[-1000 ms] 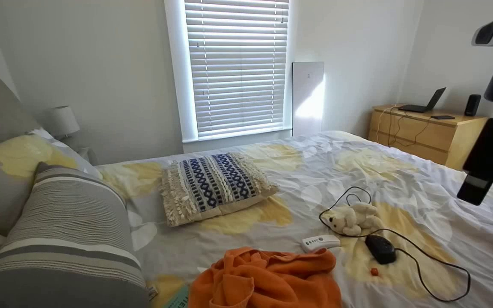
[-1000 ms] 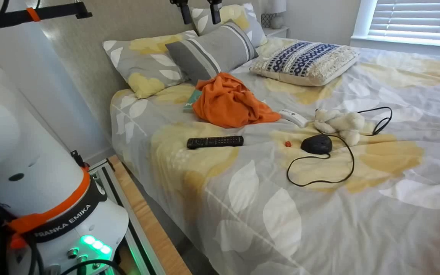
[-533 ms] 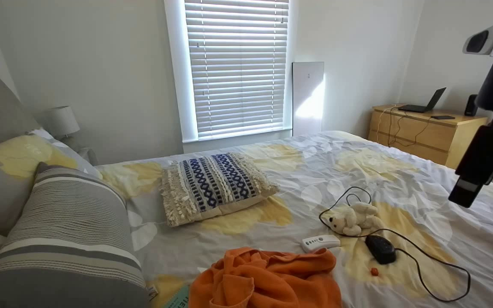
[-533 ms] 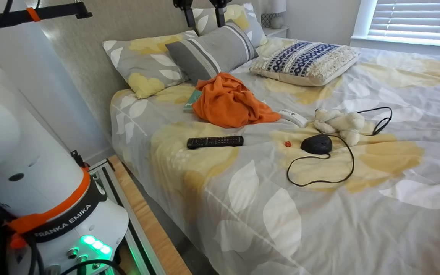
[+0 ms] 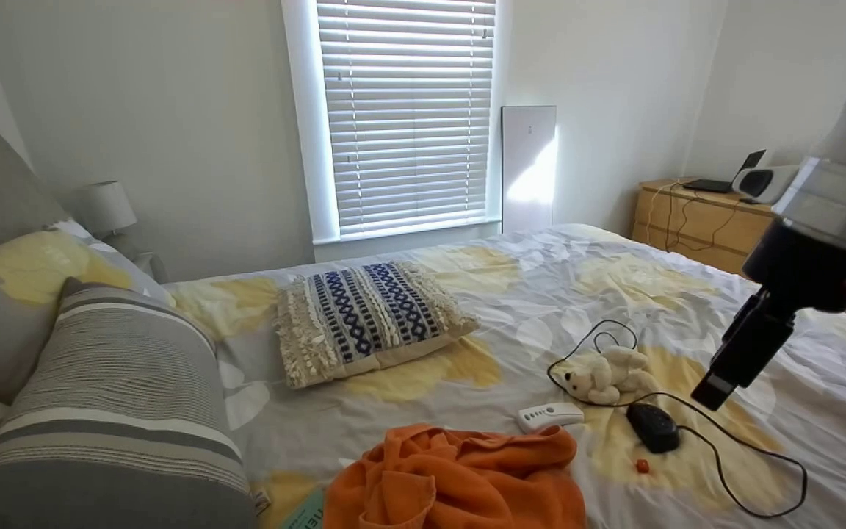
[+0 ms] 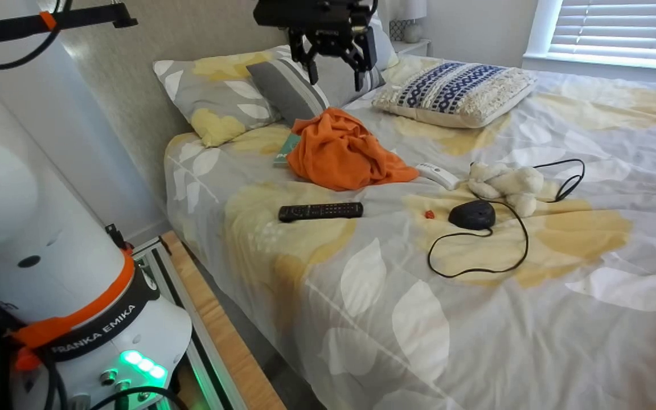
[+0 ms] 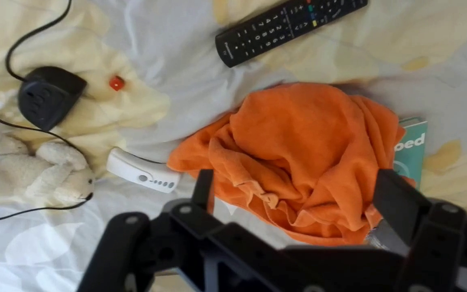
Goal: Pick up the orange throw and put it on the right side of the bed
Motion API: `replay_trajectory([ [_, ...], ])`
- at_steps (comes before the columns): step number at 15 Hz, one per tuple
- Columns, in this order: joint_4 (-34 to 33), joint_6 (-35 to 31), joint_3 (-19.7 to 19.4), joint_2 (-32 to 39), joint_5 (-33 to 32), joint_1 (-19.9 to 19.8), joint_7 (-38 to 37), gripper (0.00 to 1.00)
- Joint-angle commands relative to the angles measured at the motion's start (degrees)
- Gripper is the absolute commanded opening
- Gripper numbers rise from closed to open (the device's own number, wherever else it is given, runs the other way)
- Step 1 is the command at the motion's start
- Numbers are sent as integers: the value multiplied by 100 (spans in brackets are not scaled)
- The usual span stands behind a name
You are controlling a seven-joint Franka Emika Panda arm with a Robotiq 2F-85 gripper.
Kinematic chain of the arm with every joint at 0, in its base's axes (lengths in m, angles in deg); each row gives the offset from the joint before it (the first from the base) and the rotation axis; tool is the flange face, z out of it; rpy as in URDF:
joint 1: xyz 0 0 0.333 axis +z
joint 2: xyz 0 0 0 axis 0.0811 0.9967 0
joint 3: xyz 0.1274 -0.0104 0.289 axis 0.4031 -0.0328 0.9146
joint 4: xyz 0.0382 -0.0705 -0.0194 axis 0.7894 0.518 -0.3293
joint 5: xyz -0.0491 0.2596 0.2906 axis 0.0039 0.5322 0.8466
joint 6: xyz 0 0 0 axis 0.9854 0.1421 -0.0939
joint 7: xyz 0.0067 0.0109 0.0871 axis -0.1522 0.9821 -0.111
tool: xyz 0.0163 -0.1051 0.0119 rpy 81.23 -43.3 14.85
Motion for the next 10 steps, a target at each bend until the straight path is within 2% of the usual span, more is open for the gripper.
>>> replay_trajectory([
  [1,47,-400,-127,566,822,403,1210,100],
  [3,-28,-558,-27,916,1129,430,1816,100],
  [8,-341,-1324,287,1784,999,178,2589,100],
  [10,-508,-1628,433,2085,1169,84,2967,100],
])
